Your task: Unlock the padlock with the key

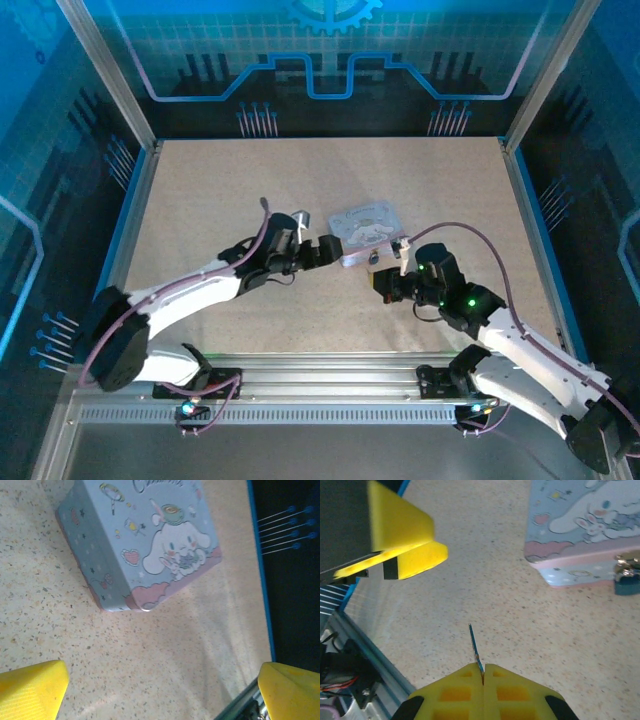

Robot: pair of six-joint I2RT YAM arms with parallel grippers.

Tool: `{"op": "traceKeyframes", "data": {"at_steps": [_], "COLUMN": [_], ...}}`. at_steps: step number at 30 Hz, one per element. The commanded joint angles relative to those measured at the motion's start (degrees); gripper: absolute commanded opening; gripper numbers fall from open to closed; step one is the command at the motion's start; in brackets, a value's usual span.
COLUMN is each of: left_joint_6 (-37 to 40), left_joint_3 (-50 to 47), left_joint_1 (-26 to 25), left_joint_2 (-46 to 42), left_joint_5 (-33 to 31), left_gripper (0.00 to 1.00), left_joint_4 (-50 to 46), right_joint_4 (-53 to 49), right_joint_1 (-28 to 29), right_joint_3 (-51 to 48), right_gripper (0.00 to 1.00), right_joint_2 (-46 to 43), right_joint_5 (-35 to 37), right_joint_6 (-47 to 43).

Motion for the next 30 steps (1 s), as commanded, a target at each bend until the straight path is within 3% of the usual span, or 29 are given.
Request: {"op": "traceKeyframes", "data": {"at_steps": [1, 14, 30], "left_joint_6": [0.0, -5.5, -4.1], "left_joint_3": [5.0, 13.0, 7.7], "left_joint_1": [0.4, 1.4, 3.9], "left_joint_2": [6.5, 22.3, 22.3], "left_joint_5": [1.7, 1.2, -1.2], "left_gripper": [0.99, 0.99, 0.96], "left_joint_4": [-1.2, 0.3, -3.0], "right_joint_4": [-4.1, -2.5, -4.1], "right_joint_1": [-0.5, -0.7, -0.7], "right_joint_3": [0.9, -1.2, 0.5], "right_gripper": [0.0, 0.0, 0.0], "right_joint_2": [-1.1, -1.7, -0.4], "right_joint_5": [3.2, 3.3, 3.0], "right_joint_6": [-0.4, 1.1, 0.3]}}
